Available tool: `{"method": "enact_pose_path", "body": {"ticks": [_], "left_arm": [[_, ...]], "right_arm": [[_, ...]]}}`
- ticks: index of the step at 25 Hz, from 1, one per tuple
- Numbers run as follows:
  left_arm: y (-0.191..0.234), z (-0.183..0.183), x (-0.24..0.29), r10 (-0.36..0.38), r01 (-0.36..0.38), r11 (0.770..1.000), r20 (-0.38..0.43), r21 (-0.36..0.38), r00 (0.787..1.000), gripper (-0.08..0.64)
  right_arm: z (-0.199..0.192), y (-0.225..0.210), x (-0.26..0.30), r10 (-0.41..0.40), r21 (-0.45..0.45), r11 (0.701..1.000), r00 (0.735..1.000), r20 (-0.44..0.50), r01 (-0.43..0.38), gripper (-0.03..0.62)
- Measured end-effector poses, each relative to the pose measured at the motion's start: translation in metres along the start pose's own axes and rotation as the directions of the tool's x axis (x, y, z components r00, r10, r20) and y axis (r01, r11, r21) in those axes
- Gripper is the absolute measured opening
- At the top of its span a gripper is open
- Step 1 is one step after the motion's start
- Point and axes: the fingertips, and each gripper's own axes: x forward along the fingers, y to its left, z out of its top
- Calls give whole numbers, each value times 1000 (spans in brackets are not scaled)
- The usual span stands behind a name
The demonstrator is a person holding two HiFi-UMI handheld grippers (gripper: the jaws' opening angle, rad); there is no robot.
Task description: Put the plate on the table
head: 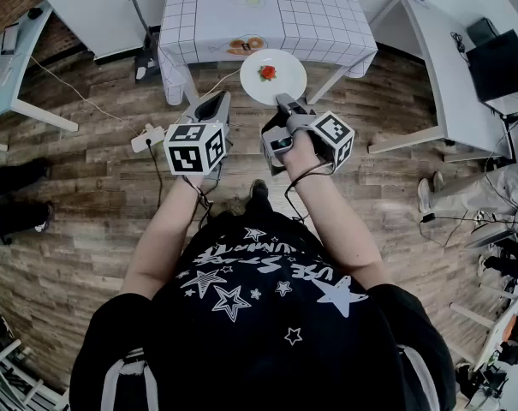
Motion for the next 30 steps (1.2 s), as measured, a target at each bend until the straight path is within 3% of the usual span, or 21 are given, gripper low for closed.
{"method": "enact_pose_path", "body": {"ticks": [3,26,30], "left_arm": [[1,-1,-1,4,-4,1000,-1,-9,1000,6],[-2,14,15,6,-7,1000,20,23,1000,6],[4,24,22,17,-17,1000,10,8,1000,6]], "right_arm": [[-7,-3,-3,-35,9,999,999,-20,35,20],[2,12,14,15,-7,1000,997,-78,-16,20],[6,18,25,-25,-10,1000,996,-84,25,20]]}}
